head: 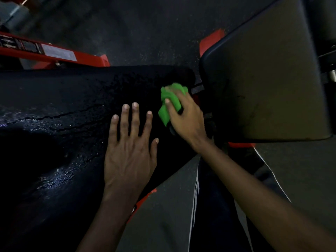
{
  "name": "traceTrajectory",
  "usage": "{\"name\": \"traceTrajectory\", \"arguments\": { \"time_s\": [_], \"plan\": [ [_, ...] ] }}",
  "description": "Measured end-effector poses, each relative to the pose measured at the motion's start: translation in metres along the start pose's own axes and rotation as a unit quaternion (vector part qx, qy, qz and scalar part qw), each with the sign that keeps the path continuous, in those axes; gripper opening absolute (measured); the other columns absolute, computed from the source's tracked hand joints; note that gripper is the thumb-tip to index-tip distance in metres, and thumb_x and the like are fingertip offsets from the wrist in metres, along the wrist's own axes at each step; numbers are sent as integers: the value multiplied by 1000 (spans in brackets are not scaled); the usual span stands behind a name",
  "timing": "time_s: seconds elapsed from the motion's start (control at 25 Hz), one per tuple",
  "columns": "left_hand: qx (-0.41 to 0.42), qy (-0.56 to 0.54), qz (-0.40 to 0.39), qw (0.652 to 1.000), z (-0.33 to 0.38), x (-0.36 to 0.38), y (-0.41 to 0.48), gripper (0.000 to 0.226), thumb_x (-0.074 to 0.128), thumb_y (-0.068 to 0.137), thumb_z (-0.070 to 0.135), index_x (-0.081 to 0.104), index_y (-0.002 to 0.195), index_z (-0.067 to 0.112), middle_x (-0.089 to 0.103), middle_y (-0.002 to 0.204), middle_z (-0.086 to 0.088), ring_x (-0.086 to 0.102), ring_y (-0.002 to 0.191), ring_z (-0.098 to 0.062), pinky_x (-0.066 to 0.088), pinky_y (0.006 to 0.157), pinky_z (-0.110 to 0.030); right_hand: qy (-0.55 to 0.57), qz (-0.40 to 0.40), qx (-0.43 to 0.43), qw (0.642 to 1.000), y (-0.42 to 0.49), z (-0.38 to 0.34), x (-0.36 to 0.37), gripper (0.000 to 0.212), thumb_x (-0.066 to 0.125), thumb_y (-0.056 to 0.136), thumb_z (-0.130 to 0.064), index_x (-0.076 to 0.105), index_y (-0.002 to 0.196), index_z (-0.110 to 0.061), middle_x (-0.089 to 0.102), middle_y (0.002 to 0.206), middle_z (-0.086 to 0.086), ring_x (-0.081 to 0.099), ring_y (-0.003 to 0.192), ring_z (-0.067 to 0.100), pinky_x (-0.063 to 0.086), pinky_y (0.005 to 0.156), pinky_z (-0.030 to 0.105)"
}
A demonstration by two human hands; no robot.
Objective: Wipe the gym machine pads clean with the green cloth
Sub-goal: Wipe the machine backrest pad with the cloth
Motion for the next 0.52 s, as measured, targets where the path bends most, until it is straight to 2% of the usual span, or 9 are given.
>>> {"name": "traceTrajectory", "arguments": {
  "time_s": [0.12,0.24,0.36,0.52],
  "plan": [
    [0,4,3,1000,0,0,0,65,23,101,45,21,159,16,9,165,-19,5,154,-34,3,124,-50,26,-7,-28,999,-24,-4,0,33,55,101,-37,61,133,-34,58,138,-15,53,128,1,45,97,13],
    [-2,5,4,1000,0,0,1,65,25,100,45,24,158,16,11,165,-19,6,153,-35,3,124,-50,-11,42,-24,999,37,-13,7,33,55,100,-36,64,131,-30,61,136,-6,56,126,10,43,99,21],
    [-2,12,0,1000,1,2,2,65,25,100,45,23,158,17,10,165,-18,6,154,-34,2,124,-49,-29,45,2,999,102,-10,12,38,54,98,-41,63,133,-27,62,137,0,57,126,21,45,101,32],
    [-2,13,3,1000,-1,2,2,65,25,100,45,22,159,17,9,166,-18,5,154,-34,3,124,-50,-55,15,89,994,126,26,4,43,48,100,-48,58,137,-26,61,137,5,55,127,27,42,96,32]
  ]
}}
Point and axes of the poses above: each hand's wrist, its own y-axis towards the middle knuckle, its own x-axis out of the palm, z = x × y, the point moved 7 cm from there along y, towards the middle knuckle
